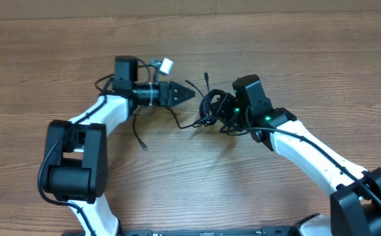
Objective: Untangle cables
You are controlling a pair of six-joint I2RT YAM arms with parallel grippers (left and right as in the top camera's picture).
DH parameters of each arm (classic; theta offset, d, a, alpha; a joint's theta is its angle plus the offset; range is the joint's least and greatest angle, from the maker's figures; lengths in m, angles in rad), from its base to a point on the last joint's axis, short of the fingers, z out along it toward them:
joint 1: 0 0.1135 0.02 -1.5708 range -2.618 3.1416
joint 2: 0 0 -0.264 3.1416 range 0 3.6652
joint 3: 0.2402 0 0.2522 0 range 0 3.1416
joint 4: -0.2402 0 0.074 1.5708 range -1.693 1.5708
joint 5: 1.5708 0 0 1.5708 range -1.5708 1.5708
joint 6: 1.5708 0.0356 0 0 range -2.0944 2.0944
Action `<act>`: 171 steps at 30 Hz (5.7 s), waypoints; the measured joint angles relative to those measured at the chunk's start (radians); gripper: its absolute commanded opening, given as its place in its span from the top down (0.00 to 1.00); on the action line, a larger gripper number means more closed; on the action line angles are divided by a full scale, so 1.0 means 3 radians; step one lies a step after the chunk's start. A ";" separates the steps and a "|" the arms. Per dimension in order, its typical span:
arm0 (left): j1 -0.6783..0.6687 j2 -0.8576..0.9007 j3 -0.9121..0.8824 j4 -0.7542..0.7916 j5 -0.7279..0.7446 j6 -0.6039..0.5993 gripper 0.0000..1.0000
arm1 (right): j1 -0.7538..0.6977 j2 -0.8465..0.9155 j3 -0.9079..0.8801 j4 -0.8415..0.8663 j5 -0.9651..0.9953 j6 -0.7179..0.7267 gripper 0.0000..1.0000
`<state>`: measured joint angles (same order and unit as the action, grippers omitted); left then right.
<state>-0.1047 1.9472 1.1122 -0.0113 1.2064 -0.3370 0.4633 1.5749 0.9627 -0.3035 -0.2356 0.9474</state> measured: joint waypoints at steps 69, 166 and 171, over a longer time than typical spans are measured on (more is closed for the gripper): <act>0.0169 0.0000 0.0001 -0.0323 -0.0662 -0.0277 0.75 | 0.0315 0.0003 0.0000 -0.0078 -0.0149 -0.0106 0.96; -0.0207 0.0001 -0.0003 0.0140 0.0019 -0.0497 0.00 | 0.0048 0.0005 -0.0003 0.0601 0.0254 0.0847 0.96; 0.0057 0.0001 -0.0003 0.0123 0.0132 -0.0501 0.08 | 0.0033 0.0005 -0.0003 0.0600 0.0248 0.0857 0.96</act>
<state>-0.0875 1.9476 1.1114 0.0257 1.2461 -0.4873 0.4732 1.5764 0.9619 -0.1234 -0.1612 1.2045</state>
